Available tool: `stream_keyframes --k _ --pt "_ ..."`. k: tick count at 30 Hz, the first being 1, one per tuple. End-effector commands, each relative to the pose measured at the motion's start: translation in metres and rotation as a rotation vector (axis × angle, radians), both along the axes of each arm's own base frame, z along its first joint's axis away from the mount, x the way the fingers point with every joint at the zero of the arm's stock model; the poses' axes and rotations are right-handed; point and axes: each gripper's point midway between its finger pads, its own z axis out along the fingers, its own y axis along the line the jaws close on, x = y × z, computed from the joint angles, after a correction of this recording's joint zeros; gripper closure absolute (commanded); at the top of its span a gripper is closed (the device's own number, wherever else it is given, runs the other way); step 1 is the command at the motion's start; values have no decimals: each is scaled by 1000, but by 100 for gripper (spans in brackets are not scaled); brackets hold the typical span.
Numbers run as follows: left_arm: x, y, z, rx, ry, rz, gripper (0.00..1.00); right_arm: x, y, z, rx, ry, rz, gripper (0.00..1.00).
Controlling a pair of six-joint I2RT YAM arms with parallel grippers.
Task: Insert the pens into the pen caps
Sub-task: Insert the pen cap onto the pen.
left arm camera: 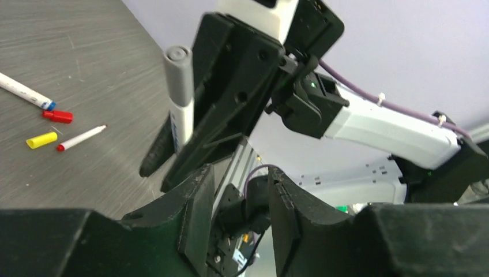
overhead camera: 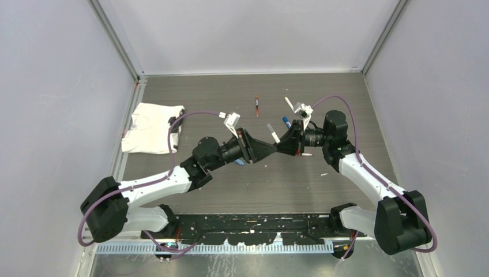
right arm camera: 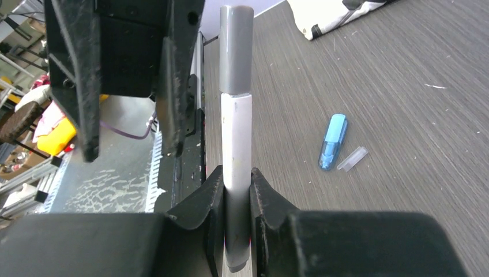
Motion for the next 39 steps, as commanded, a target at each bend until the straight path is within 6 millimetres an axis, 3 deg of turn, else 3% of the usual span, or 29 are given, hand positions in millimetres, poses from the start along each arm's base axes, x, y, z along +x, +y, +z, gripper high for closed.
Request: stream_keyframes --k 1,6,8,12,15,21,24,32,39 --pt "-17 4 21 18 -84 -52 58 6 1 19 34 -74 -14 99" --pt "-22 17 16 63 -149 -32 53 3 1 20 37 -73 3 99" --pt "-23 29 17 68 -207 4 44 -3 1 21 38 -74 43 99" --pt "-18 56 32 66 -299 120 9 -17 -2 17 3 -76 138 99" --pt "-15 66 52 67 -352 164 0 -36 -9 6 -67 -50 201 99" --pt "-10 57 85 -5 -373 142 0 -43 -11 7 -64 -97 246 99" --pt "-3 49 91 -61 -359 146 1 -42 -11 7 -70 -102 241 99" --pt "10 26 83 -150 -278 116 23 -41 -11 8 -75 -100 235 99" --pt "14 21 72 -171 -223 112 40 -40 -11 7 -78 -91 233 99"
